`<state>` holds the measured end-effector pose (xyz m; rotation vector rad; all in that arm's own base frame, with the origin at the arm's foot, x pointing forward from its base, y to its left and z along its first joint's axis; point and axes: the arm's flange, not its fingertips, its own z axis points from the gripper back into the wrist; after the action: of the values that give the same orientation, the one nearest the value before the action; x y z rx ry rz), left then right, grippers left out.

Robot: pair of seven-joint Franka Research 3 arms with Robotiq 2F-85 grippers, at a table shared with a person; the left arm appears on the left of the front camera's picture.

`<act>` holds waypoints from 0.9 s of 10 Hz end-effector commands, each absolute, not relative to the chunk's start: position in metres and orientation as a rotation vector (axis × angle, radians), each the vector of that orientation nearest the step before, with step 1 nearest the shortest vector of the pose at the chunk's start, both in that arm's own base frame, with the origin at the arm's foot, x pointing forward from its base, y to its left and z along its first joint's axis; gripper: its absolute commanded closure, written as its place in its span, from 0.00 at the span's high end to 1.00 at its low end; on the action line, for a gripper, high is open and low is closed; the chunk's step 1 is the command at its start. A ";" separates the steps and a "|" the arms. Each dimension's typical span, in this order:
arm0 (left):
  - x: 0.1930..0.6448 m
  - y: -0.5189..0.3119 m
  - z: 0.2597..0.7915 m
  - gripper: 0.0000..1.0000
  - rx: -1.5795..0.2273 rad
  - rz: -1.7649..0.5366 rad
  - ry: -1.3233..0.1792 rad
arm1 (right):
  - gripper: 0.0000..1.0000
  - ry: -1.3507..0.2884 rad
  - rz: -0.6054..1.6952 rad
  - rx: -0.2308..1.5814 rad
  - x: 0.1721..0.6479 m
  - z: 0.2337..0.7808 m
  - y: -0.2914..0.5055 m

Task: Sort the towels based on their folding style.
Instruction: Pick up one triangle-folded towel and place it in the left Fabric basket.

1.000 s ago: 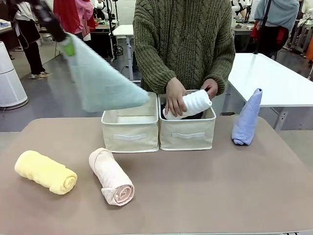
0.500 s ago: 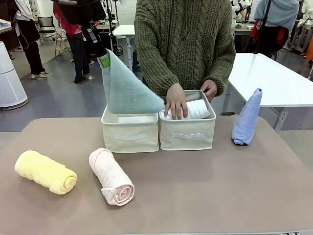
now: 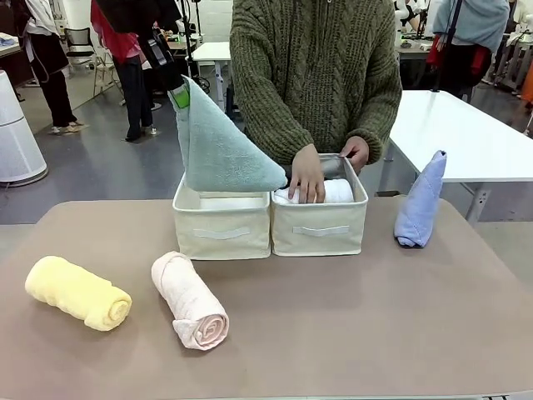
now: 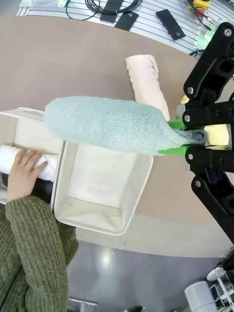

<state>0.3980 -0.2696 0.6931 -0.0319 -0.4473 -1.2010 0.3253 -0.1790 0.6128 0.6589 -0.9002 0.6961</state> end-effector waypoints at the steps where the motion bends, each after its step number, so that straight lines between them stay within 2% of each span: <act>1: 0.419 -0.266 0.685 0.13 -0.032 -1.234 -0.448 | 1.00 -0.913 0.698 0.675 0.325 0.612 -0.179; 5: 0.470 -0.273 0.646 0.13 0.087 -1.315 -0.400 | 1.00 -0.913 0.698 0.675 0.325 0.612 -0.179; 9: 0.489 -0.265 0.632 0.13 0.093 -1.302 -0.407 | 1.00 -0.913 0.698 0.675 0.325 0.612 -0.179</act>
<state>0.4844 -0.2648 0.6265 0.0779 -0.3791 -1.2838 0.3253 -0.1791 0.6129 0.6588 -0.9003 0.6961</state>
